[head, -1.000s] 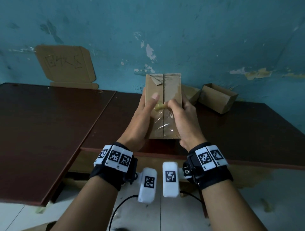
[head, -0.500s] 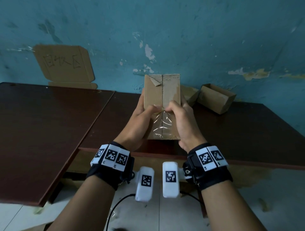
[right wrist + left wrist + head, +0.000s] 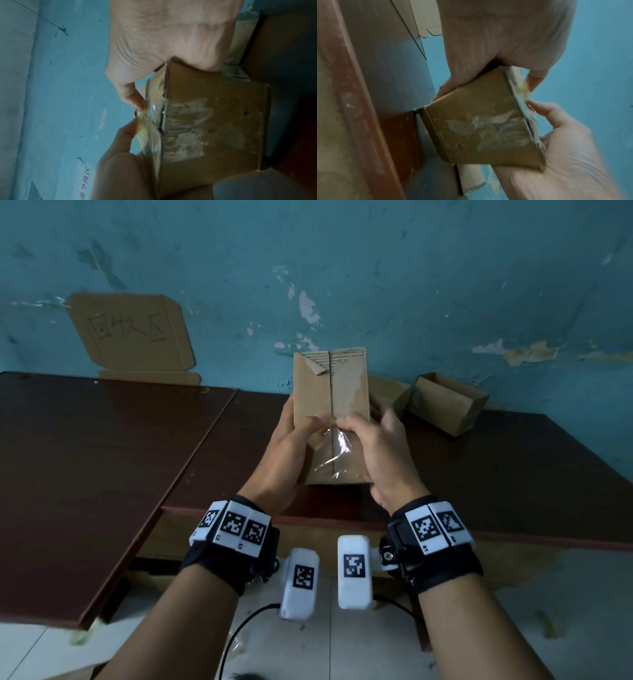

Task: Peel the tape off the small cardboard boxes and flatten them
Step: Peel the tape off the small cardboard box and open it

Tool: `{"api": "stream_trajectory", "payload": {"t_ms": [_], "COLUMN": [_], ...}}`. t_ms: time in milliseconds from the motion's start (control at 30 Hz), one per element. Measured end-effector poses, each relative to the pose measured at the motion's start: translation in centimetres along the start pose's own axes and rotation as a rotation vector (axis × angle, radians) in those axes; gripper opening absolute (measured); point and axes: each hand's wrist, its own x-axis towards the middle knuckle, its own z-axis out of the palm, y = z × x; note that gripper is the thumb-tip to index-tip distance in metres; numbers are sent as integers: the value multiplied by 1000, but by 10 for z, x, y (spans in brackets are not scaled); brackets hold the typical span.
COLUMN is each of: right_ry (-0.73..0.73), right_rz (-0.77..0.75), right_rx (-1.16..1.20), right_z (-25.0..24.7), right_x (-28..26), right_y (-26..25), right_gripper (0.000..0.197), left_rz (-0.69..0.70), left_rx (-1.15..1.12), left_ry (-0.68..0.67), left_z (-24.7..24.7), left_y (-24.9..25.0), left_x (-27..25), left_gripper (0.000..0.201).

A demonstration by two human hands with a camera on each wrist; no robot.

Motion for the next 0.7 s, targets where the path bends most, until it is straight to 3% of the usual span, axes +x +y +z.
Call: {"api": "stream_trajectory", "payload": {"t_ms": [200, 333, 533, 700], "right_ry": [-21, -46, -12, -22], "right_rz": [-56, -29, -61, -51], "right_rx": [-91, -98, -112, -82], "right_z": [6, 8, 7, 2], "right_x": [-4, -4, -5, -6], "right_y": [3, 2, 1, 0], "right_gripper": [47, 65, 38, 34], "left_rz": [74, 92, 90, 68], "left_rx": [23, 42, 86, 46], "left_ry": [94, 75, 24, 25], "left_z": [2, 6, 5, 4], "left_y": [-3, -3, -2, -6], "left_x": [3, 1, -1, 2], "left_gripper": [44, 47, 53, 50]}}
